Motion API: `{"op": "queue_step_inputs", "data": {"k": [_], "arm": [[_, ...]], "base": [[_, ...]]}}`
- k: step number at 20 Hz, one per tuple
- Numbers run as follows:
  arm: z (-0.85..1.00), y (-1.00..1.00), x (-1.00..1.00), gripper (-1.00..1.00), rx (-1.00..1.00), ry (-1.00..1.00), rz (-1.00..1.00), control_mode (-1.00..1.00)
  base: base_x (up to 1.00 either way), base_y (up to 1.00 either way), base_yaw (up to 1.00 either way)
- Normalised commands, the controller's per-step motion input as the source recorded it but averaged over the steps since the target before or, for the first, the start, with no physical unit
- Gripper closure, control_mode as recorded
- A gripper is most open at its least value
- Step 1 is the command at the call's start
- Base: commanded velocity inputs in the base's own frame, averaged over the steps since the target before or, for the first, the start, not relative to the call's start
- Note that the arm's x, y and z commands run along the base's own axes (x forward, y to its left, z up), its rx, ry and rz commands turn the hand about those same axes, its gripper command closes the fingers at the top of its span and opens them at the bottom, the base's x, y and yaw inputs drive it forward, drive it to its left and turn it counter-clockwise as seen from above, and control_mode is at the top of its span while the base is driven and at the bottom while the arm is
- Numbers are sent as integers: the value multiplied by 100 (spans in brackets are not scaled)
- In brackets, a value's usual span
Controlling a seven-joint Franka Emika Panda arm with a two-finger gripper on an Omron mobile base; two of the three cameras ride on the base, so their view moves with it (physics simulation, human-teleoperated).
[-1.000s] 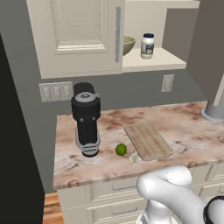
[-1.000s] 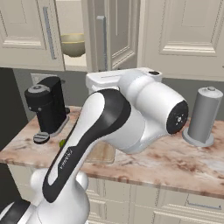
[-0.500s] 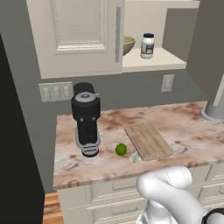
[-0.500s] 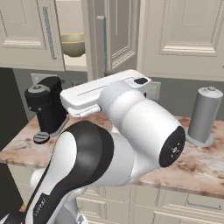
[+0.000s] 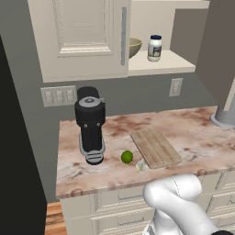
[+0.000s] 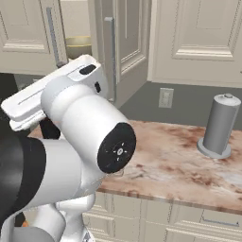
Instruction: Open the cabinet. Place the bowl and condiment on the counter. Then place the lime and garlic on the cutting board.
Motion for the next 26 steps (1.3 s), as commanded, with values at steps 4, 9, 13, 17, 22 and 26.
{"op": "queue_step_inputs", "data": {"k": [4,9,13,17,22,26], "arm": [[12,65,-4,-100,-14,-10,-1,-100],[0,52,30,-100,-12,4,-13,-100],[0,42,24,-100,-15,6,-21,-100],[-2,29,15,-100,-21,6,-26,-100],[-15,9,41,-100,-26,15,-28,-100],[-8,0,49,-100,-32,10,-26,-100]], "base": [[0,0,0],[0,0,0],[0,0,0],[0,0,0],[0,0,0],[0,0,0]]}}
